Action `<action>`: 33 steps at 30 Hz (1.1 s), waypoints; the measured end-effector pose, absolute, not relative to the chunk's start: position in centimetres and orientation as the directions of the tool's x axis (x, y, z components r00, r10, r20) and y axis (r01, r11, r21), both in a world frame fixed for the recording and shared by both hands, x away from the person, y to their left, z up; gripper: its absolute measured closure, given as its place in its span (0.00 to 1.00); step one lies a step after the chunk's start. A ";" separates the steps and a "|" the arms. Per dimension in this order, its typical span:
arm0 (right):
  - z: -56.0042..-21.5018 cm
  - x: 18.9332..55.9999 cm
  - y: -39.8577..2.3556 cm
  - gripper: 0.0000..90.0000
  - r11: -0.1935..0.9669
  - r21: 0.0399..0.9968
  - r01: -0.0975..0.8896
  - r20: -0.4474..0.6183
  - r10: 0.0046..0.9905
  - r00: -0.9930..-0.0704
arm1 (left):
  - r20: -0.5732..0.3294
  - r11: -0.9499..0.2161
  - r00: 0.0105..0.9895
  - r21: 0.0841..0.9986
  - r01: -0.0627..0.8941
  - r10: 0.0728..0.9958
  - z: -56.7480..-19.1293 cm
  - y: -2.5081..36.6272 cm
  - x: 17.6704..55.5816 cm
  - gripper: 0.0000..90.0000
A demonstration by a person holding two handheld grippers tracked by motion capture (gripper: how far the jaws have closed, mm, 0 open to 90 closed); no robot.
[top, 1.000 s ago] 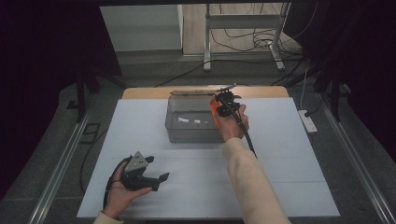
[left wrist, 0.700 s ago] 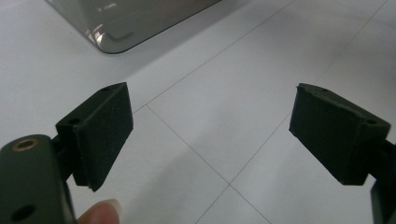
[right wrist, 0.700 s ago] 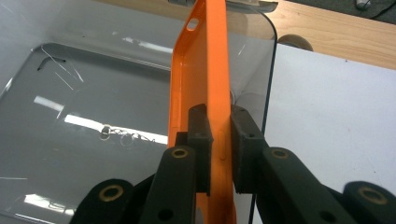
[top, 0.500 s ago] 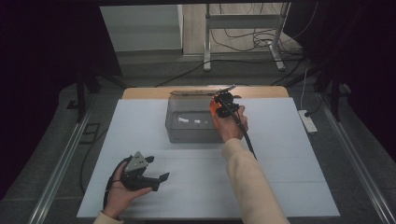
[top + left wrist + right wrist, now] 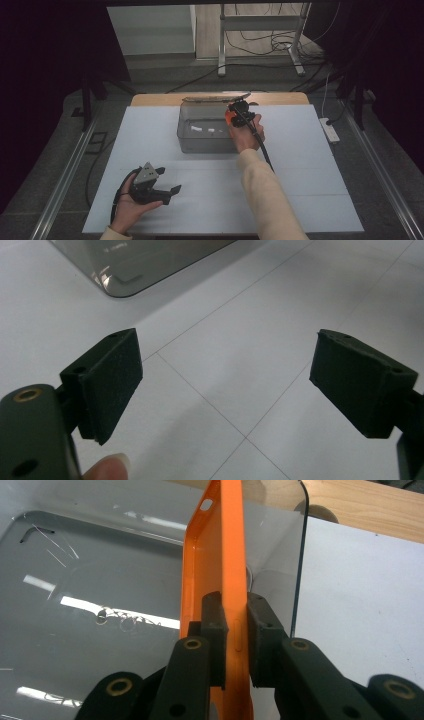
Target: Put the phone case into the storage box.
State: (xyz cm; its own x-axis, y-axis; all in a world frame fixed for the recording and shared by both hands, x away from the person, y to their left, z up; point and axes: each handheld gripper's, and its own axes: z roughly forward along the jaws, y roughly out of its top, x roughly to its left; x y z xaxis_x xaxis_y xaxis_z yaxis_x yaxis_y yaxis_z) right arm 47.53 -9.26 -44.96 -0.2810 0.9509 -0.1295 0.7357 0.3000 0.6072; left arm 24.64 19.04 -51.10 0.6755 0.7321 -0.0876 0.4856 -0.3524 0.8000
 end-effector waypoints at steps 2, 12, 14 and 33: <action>-45.0 47.6 -9.2 0.89 0.301 0.605 0.738 -0.133 0.951 -0.279 | -0.088 -0.352 0.677 0.800 0.485 0.731 -51.1 19.0 24.6 0.15; -45.4 47.7 -9.1 0.89 0.304 0.598 0.741 -0.139 0.951 -0.277 | -0.088 -0.353 0.678 0.801 0.484 0.730 -51.1 19.0 24.6 0.15; -45.3 47.7 -9.1 0.89 0.304 0.598 0.742 -0.139 0.951 -0.277 | -0.087 -0.354 0.678 0.800 0.484 0.730 -51.1 19.0 24.6 0.15; -45.3 47.8 -9.0 0.88 0.313 0.590 0.744 -0.145 0.948 -0.283 | -0.088 -0.354 0.678 0.800 0.484 0.729 -51.1 19.0 24.6 0.15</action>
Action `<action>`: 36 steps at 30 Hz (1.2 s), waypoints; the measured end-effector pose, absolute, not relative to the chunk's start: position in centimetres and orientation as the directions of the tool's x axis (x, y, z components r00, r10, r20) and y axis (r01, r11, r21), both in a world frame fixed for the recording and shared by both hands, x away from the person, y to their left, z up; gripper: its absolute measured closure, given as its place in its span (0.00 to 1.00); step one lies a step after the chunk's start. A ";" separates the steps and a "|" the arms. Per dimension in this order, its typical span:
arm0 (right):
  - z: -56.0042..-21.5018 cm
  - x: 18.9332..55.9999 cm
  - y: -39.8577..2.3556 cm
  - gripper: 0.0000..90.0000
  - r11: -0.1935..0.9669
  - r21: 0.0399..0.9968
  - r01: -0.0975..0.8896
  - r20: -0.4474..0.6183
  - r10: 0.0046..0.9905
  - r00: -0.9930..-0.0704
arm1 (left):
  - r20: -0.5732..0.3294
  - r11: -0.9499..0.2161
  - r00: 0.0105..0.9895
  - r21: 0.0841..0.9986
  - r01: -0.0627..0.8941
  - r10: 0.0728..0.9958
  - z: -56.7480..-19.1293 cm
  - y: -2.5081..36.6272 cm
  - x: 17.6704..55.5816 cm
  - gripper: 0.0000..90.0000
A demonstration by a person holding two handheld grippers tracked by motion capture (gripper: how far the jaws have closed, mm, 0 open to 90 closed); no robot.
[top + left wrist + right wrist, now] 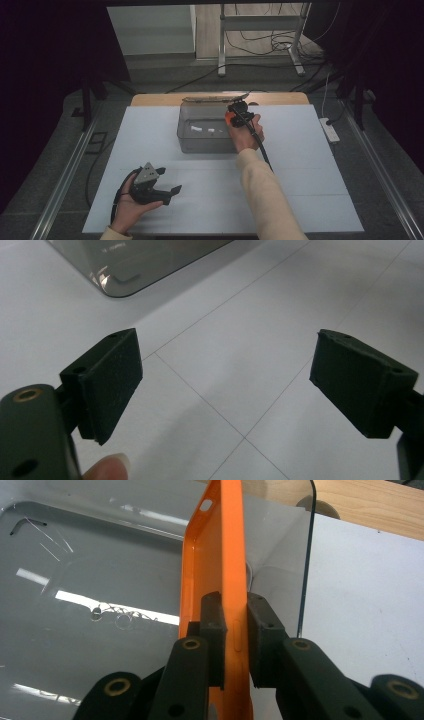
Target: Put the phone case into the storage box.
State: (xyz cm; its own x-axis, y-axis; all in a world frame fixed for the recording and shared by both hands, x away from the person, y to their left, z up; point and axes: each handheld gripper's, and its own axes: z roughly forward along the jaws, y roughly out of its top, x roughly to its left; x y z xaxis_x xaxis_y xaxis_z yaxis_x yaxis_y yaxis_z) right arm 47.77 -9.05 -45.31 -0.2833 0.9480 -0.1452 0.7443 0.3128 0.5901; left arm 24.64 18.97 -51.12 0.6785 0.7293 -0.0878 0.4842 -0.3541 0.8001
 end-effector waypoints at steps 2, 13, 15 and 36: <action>-45.3 47.8 -9.0 0.88 0.316 0.589 0.743 -0.148 0.947 -0.286 | -0.088 -0.353 0.678 0.801 0.483 0.730 -51.1 19.0 24.6 0.15; -45.4 47.7 -9.0 0.86 0.331 0.588 0.738 -0.160 0.942 -0.296 | -0.088 -0.354 0.679 0.801 0.484 0.729 -51.1 19.0 24.6 0.15; -45.3 47.6 -8.9 0.85 0.340 0.588 0.734 -0.165 0.939 -0.302 | -0.088 -0.354 0.679 0.801 0.484 0.729 -51.1 19.0 24.6 0.15; -43.5 46.5 -8.8 0.67 0.420 0.649 0.634 -0.241 0.904 -0.353 | -0.088 -0.354 0.680 0.800 0.484 0.728 -51.1 18.9 24.6 0.14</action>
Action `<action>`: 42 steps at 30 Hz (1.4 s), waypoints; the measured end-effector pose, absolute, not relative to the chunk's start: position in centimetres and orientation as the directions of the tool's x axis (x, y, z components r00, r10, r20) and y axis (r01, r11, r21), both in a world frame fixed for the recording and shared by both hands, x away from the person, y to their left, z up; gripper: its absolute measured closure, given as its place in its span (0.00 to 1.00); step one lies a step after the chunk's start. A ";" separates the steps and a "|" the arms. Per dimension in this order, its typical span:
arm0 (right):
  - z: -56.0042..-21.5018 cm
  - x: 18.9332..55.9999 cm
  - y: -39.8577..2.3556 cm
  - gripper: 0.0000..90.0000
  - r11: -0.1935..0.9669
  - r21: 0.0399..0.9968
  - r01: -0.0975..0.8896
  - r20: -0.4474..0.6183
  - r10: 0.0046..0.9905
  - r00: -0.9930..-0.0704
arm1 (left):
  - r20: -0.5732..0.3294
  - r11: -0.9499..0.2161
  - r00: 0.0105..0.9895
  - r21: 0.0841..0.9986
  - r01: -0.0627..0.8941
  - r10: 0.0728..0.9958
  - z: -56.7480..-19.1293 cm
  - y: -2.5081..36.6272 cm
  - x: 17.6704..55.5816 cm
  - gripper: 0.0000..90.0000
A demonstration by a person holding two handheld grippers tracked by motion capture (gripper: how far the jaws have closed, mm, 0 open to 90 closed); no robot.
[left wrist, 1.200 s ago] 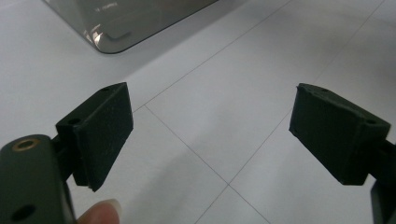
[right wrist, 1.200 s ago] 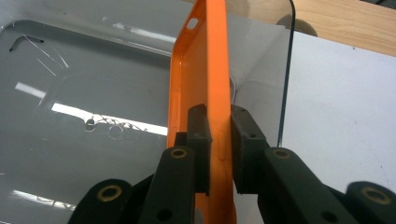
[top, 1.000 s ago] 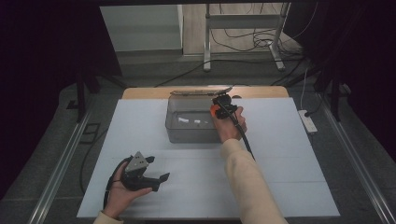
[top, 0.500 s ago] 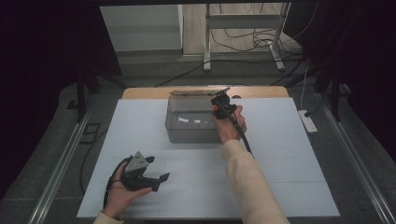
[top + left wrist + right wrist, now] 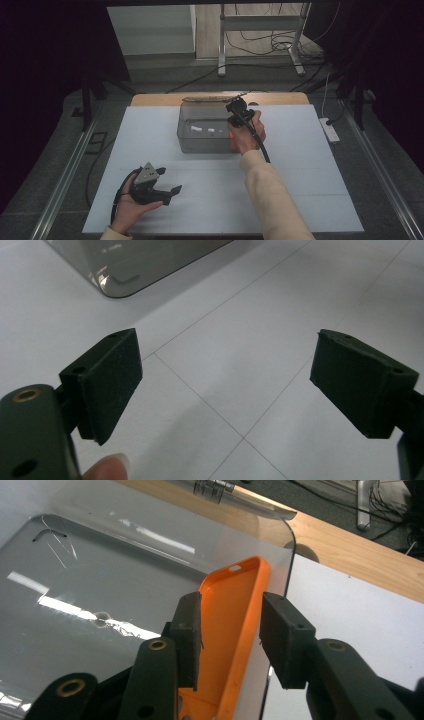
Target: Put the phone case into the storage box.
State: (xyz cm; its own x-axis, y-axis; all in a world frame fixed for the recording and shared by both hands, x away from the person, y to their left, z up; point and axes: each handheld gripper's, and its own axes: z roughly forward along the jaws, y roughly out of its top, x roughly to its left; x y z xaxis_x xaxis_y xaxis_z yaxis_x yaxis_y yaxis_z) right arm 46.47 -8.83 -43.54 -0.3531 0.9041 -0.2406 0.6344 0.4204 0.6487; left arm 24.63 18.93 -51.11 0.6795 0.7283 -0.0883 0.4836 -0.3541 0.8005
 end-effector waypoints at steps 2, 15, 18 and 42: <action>-43.3 46.4 -9.0 0.67 0.420 0.652 0.631 -0.234 0.904 -0.359 | -0.088 -0.354 0.679 0.801 0.483 0.728 -51.1 18.9 24.6 0.14; -42.2 45.4 -10.5 0.57 0.402 0.682 0.611 -0.125 0.888 -0.443 | -0.085 -0.359 0.681 0.798 0.484 0.728 -51.1 18.9 24.6 0.14; -41.9 45.1 -10.7 0.54 0.403 0.688 0.603 -0.113 0.881 -0.460 | -0.086 -0.358 0.680 0.798 0.485 0.728 -51.1 19.0 24.6 0.14; -41.7 40.2 -14.5 0.34 0.402 0.787 0.468 0.041 0.723 -0.689 | -0.091 -0.355 0.670 0.792 0.497 0.736 -51.5 19.0 24.6 0.14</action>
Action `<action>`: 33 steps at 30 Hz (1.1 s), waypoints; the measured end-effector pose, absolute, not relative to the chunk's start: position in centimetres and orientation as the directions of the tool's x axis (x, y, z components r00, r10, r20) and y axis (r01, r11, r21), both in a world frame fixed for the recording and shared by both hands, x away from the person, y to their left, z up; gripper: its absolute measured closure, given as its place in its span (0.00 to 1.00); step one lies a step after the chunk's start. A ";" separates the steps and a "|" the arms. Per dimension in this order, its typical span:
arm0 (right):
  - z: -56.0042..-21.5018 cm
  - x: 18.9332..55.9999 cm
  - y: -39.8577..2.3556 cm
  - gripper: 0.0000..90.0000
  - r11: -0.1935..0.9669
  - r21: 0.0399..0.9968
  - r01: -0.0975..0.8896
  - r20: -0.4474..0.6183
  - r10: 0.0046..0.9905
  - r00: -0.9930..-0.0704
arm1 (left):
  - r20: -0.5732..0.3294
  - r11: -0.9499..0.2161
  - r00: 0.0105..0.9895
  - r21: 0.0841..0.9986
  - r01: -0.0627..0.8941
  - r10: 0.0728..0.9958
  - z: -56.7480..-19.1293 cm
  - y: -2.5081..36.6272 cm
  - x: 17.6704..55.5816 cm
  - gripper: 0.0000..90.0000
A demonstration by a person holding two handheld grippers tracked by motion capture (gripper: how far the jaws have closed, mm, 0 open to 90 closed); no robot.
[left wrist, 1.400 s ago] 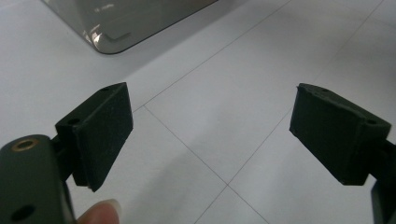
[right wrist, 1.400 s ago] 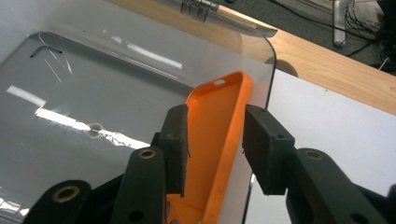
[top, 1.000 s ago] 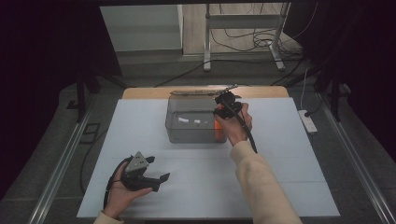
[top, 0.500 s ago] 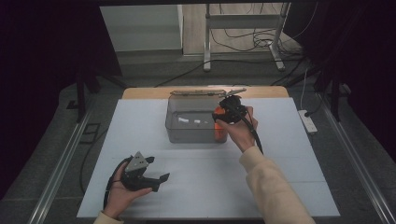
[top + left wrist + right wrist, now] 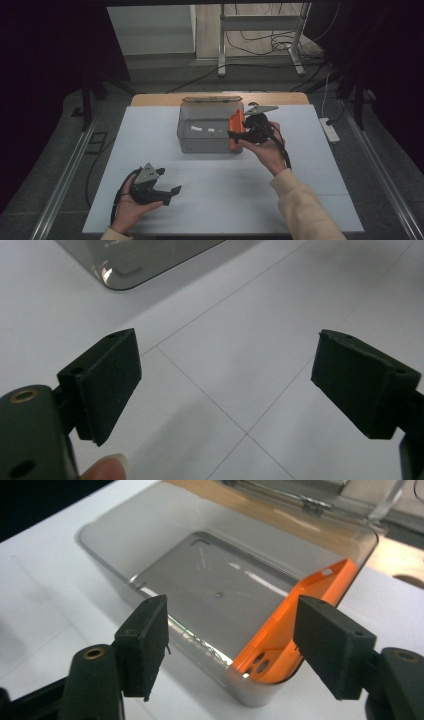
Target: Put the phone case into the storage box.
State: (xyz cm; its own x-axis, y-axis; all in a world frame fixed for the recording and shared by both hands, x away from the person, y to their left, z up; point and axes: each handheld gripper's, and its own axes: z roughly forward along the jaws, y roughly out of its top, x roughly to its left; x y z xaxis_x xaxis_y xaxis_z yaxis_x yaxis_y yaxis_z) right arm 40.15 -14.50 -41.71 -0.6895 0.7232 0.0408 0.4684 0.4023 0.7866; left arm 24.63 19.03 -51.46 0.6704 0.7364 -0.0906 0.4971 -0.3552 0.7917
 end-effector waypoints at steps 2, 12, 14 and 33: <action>-41.5 39.2 -14.7 0.33 0.412 0.800 0.435 0.022 0.705 -0.709 | -0.091 -0.354 0.670 0.792 0.498 0.737 -51.5 19.0 24.5 0.14; -42.0 36.8 -16.1 0.32 0.411 0.819 0.401 0.045 0.650 -0.759 | -0.092 -0.347 0.663 0.793 0.500 0.743 -51.4 19.1 24.4 0.13; -42.3 36.3 -16.6 0.32 0.400 0.824 0.401 0.057 0.646 -0.762 | -0.091 -0.349 0.663 0.793 0.499 0.743 -51.4 19.2 24.4 0.13; -46.0 31.1 -23.7 0.27 0.369 0.855 0.365 0.065 0.621 -0.781 | -0.099 -0.335 0.653 0.795 0.505 0.751 -51.6 19.4 24.3 0.13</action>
State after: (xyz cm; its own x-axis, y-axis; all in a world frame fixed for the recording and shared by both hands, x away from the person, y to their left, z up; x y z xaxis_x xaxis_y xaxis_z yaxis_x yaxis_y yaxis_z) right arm 31.08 -23.67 -45.98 -0.7808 0.6214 0.0654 0.3654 0.3691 0.8546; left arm 24.30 19.38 -51.55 0.6531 0.7508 -0.0987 0.5053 -0.3350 0.7953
